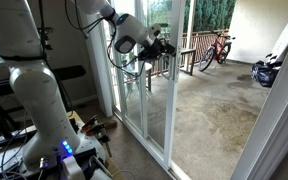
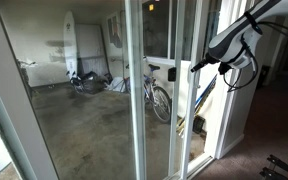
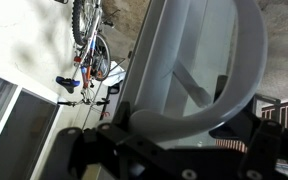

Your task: Slide the glass door to the left.

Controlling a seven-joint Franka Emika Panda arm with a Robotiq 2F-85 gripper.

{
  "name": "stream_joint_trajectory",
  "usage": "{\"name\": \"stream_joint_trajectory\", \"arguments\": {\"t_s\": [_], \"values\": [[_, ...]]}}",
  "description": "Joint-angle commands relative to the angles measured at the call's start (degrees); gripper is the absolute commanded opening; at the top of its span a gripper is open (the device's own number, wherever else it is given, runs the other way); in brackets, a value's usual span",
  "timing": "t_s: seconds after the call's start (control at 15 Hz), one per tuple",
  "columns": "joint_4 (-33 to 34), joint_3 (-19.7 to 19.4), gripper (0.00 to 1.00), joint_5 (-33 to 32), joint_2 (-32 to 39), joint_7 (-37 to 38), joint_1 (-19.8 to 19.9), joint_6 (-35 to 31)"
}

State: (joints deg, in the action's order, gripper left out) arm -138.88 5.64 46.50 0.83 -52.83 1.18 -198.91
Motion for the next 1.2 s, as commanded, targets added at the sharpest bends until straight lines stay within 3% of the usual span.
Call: {"name": "stream_joint_trajectory", "arguments": {"t_s": [0.0,0.47,0.6,0.67,1.13], "values": [[4.0,2.1,1.0,4.4,2.0,-6.3,-3.5,0.0],[5.1,1.9,1.0,10.8,2.4,-15.0,-5.6,0.0],[3.5,3.5,1.0,12.1,3.3,-14.9,-6.6,0.1],[1.7,0.3,1.0,9.9,0.3,-12.5,-3.0,-0.1],[1.7,1.2,1.0,10.1,0.4,-12.9,-4.0,-0.3]]}}
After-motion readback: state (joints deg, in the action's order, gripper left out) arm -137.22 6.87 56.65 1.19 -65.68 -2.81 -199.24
